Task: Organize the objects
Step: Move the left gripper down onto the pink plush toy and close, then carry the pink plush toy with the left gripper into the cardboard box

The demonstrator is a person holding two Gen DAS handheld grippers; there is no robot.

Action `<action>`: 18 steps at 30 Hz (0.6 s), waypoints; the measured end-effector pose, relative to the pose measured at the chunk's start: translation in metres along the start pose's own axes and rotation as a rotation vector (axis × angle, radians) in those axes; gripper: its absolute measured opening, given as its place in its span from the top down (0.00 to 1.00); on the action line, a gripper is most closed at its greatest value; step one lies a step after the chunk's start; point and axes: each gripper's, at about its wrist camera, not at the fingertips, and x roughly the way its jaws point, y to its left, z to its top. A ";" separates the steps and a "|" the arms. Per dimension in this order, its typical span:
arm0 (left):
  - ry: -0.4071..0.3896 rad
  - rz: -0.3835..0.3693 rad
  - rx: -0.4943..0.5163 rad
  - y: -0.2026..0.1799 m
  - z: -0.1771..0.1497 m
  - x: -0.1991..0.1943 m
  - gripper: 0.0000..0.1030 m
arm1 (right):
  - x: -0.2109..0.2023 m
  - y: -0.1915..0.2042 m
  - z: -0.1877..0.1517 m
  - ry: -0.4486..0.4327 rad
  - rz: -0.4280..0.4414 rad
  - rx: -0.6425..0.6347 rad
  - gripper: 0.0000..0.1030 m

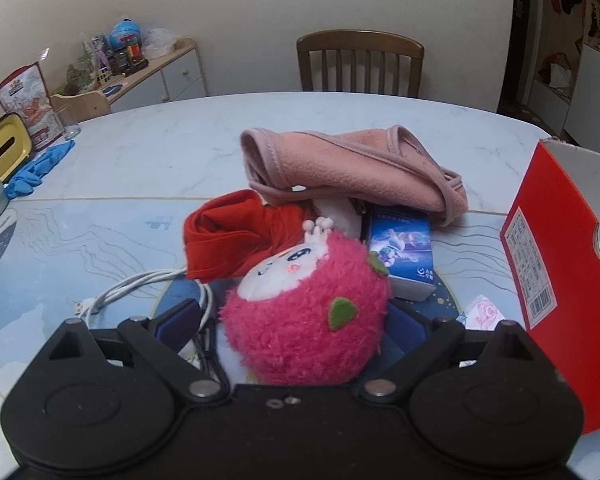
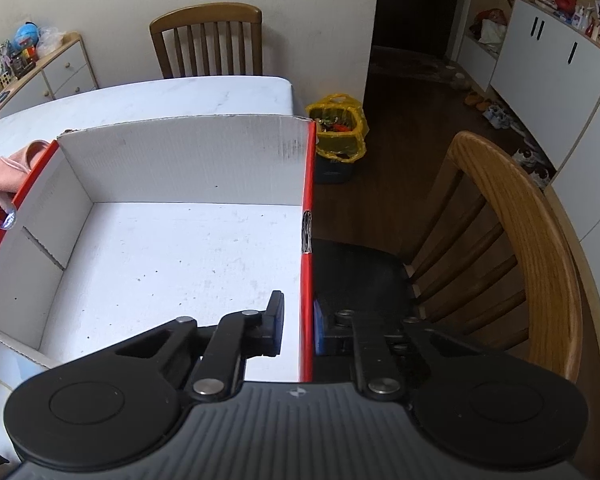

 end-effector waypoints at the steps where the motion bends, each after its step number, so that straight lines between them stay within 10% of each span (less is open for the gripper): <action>1: 0.002 -0.005 0.005 -0.001 0.000 0.001 0.08 | 0.000 0.000 0.000 0.000 -0.001 0.000 0.88; 10: 0.015 -0.048 -0.015 -0.003 0.004 0.000 0.34 | 0.000 -0.001 0.000 0.005 -0.006 -0.004 0.90; 18: -0.001 -0.053 -0.035 0.001 0.006 -0.019 0.38 | 0.000 -0.002 0.000 0.004 -0.009 0.001 0.93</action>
